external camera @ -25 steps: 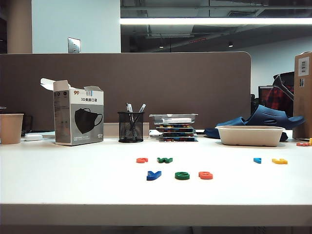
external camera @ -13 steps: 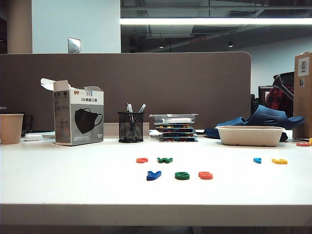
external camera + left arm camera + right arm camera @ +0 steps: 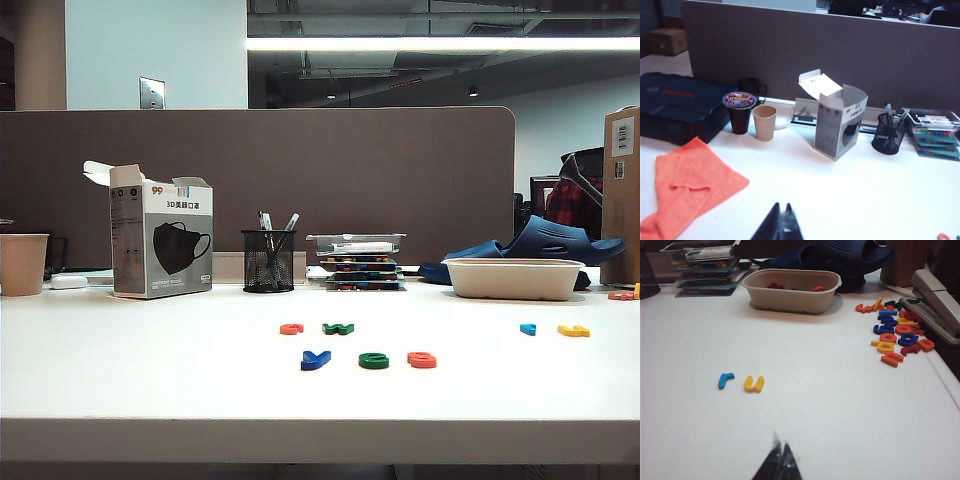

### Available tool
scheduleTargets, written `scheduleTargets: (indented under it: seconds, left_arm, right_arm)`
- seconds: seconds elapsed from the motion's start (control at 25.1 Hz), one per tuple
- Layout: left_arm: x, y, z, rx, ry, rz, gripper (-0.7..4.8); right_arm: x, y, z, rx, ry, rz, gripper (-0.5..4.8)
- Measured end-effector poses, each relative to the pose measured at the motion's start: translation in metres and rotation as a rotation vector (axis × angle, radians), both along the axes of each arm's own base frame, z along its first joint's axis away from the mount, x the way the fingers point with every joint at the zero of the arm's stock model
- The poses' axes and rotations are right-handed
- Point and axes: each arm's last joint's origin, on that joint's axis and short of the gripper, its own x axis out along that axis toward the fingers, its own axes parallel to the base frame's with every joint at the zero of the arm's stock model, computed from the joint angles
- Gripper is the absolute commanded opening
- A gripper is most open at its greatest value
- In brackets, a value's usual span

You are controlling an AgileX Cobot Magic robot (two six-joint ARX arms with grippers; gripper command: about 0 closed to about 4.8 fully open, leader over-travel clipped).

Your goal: Select the appropriate letters from the row of letter magnets placed on the table to arrange into the word "yes".

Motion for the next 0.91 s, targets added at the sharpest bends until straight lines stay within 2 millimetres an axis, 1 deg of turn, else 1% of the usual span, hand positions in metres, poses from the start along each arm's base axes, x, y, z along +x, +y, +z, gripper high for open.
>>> scheduleTargets:
  seconds: [0.12,0.28,0.44,0.52,0.64,0.84,0.91]
  left_arm:
    - [-0.004,0.000,-0.011,-0.003,-0.009,-0.001,-0.05]
    - [-0.011,0.000,-0.019,-0.005,-0.036,-0.020,-0.05]
    - [-0.013,0.000,-0.030,-0.005,-0.049,-0.022,-0.05]
    - [-0.013,0.000,-0.039,-0.005,-0.049,-0.022,-0.05]
    - [-0.008,0.000,-0.044,-0.005,-0.027,-0.023,-0.05]
    - [0.003,-0.002,-0.049,0.013,-0.047,-0.074,-0.05]
    - [0.017,-0.003,-0.057,0.031,-0.073,-0.084,-0.05]
  right_arm:
    - [0.000,0.000,0.000,0.000,0.000,0.000,-0.01]
    - [0.000,0.000,0.000,0.000,0.000,0.000,-0.01]
    - [0.000,0.000,0.000,0.000,0.000,0.000,-0.01]
    - [0.000,0.000,0.000,0.000,0.000,0.000,-0.01]
    - [0.000,0.000,0.000,0.000,0.001,0.001,-0.01]
    - [0.000,0.000,0.000,0.000,0.001,0.000,-0.01]
    - [0.000,0.000,0.000,0.000,0.001,0.000,-0.01]
